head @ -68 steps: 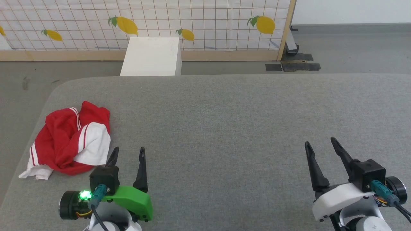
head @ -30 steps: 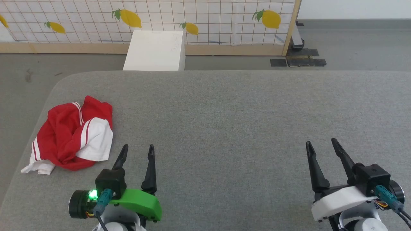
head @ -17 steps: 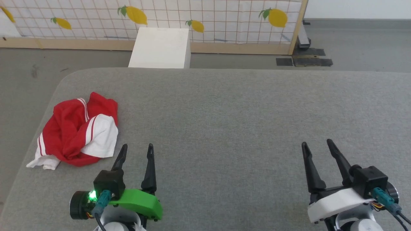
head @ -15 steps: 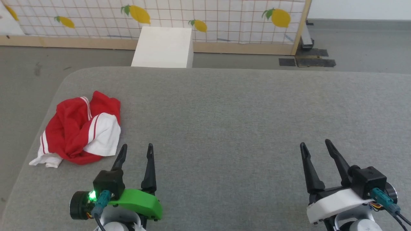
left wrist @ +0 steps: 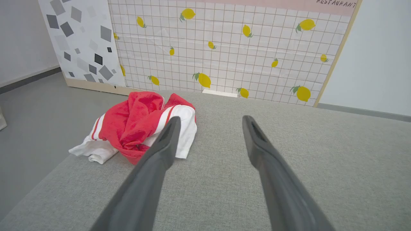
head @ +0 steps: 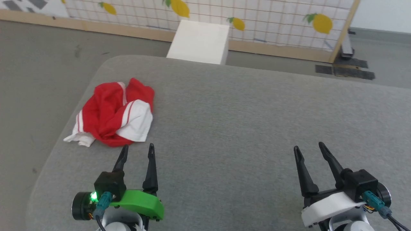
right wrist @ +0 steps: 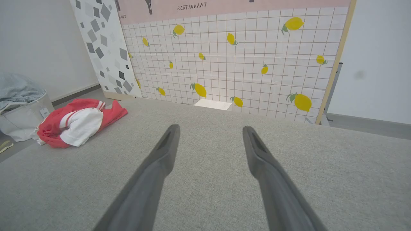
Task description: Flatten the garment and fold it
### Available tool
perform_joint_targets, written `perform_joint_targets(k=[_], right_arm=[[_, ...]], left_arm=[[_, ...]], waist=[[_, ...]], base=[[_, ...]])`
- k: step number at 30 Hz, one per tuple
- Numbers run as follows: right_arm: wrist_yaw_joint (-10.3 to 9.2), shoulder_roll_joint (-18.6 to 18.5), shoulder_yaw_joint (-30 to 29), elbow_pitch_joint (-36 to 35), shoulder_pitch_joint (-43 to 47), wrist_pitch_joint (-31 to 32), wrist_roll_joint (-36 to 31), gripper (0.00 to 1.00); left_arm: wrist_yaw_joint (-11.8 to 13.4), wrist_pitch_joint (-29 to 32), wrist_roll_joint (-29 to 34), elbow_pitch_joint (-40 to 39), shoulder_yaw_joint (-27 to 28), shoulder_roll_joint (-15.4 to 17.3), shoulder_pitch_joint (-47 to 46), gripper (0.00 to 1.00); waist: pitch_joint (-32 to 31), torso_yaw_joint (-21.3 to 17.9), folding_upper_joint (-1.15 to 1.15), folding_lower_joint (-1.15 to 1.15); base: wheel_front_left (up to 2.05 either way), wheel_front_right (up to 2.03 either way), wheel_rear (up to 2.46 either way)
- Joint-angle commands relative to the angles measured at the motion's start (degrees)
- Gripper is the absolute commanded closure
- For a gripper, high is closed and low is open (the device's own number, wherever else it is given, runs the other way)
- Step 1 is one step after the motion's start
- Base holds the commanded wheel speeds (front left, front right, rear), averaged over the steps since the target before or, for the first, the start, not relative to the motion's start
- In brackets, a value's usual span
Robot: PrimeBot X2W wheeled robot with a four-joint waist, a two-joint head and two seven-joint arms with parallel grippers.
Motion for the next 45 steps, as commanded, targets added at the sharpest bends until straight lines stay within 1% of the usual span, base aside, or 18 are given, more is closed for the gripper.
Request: perform_joint_targets(k=[1, 7, 13, 26, 40, 42, 43, 45], right_arm=[[-0.07, 0.05, 0.19, 0.27, 0.35, -0.81, -0.34, 0.00], [-0.07, 0.05, 0.86, 0.66, 0.22, -1.54, -0.73, 0.00], [-0.08, 0.05, 1.28, 1.24, 0.16, -2.25, -0.96, 0.00], [-0.09, 0.06, 2.02, 1.44, 0.20, -3.78, -1.38, 0.00], [-0.09, 0.06, 1.85, 1.29, 0.59, -3.80, -0.55, 0.00], [-0.09, 0.06, 1.92, 1.24, 0.60, -3.80, -0.56, 0.00], [-0.09, 0.06, 1.91, 1.17, 0.54, -3.80, -0.62, 0.00], [-0.09, 0.06, 1.87, 0.94, 0.32, -3.80, -0.90, 0.00]], left_arm=[[0.05, -0.57, -0.32, 0.25, -0.20, -0.17, -0.45, 0.00], [-0.16, -1.30, -0.37, 0.73, -0.94, -0.18, -0.04, 0.00], [-0.23, -2.01, -0.42, 1.08, -1.50, -0.19, 0.21, 0.00], [-0.10, -3.52, -1.19, 1.49, -3.02, -0.22, 0.25, 0.00], [-0.43, -3.55, -0.87, 1.86, -3.21, -0.22, 0.35, 0.00], [-0.86, -3.55, -1.50, 2.55, -3.26, -0.22, 0.35, 0.00], [-1.78, -3.55, -2.59, 3.22, -3.52, -0.22, 0.28, 0.00], [-2.16, -3.55, -2.58, 4.59, -3.49, -0.22, -0.75, 0.00]], waist=[[-0.03, 3.19, 0.15, 0.00], [-0.14, 7.19, 0.16, 0.00], [-0.04, 10.35, 0.17, 0.00], [0.35, 15.05, 0.19, 0.00], [0.11, 14.20, 0.19, 0.00], [0.30, 13.74, 0.19, 0.00], [0.58, 13.40, 0.19, 0.00], [1.34, 12.69, 0.19, 0.00]], base=[[0.00, 0.00, 0.00], [0.00, 0.00, 0.00], [0.00, 0.00, 0.00], [0.00, 0.00, 0.00], [0.00, 0.00, 0.00], [0.00, 0.00, 0.00], [0.00, 0.00, 0.00], [0.00, 0.00, 0.00]])
